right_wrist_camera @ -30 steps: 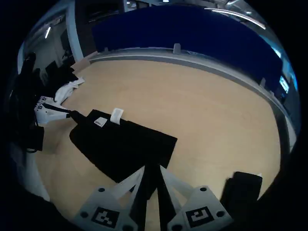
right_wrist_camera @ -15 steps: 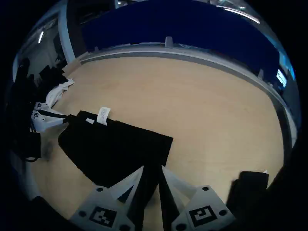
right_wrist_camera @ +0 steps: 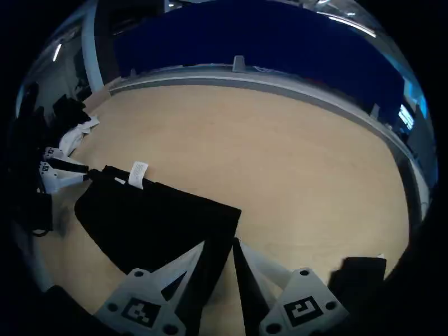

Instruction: Fold towel

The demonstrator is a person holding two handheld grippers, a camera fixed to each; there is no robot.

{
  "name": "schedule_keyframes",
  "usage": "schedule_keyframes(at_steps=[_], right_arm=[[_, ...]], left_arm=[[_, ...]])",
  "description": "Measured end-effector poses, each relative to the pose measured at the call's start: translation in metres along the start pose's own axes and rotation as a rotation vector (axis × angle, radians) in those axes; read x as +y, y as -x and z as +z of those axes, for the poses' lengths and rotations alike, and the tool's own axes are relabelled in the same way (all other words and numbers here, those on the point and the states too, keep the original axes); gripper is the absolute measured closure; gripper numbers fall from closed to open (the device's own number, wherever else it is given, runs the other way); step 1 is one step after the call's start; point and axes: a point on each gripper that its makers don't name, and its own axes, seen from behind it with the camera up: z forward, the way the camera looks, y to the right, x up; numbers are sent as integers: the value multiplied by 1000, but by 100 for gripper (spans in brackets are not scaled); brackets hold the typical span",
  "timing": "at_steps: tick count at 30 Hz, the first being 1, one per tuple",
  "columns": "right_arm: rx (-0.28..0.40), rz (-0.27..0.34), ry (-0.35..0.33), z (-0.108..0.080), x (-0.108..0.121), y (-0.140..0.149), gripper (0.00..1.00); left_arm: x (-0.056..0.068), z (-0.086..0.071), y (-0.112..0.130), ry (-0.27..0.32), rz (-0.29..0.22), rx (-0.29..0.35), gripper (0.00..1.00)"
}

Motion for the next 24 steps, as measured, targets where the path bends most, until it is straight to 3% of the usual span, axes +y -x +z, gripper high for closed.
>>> schedule_keyframes(at_steps=[8,10,14,16,20,24], right_arm=[[10,-15,33,4,10,-5,49],[15,-14,38,3,12,-8,43],[24,-10,43,1,15,-13,34],[35,-10,41,-1,15,-16,24],[50,-12,32,-6,13,-19,16],[50,-13,24,-13,10,-15,15]], left_arm=[[-10,3,-5,-30,3,4,62],[-12,3,-7,-36,-3,6,53],[-15,1,-9,-42,-13,12,25],[-16,-1,-10,-46,-17,17,14],[-19,-6,-10,-53,-26,21,9],[-17,-12,-7,-47,-43,22,9]])
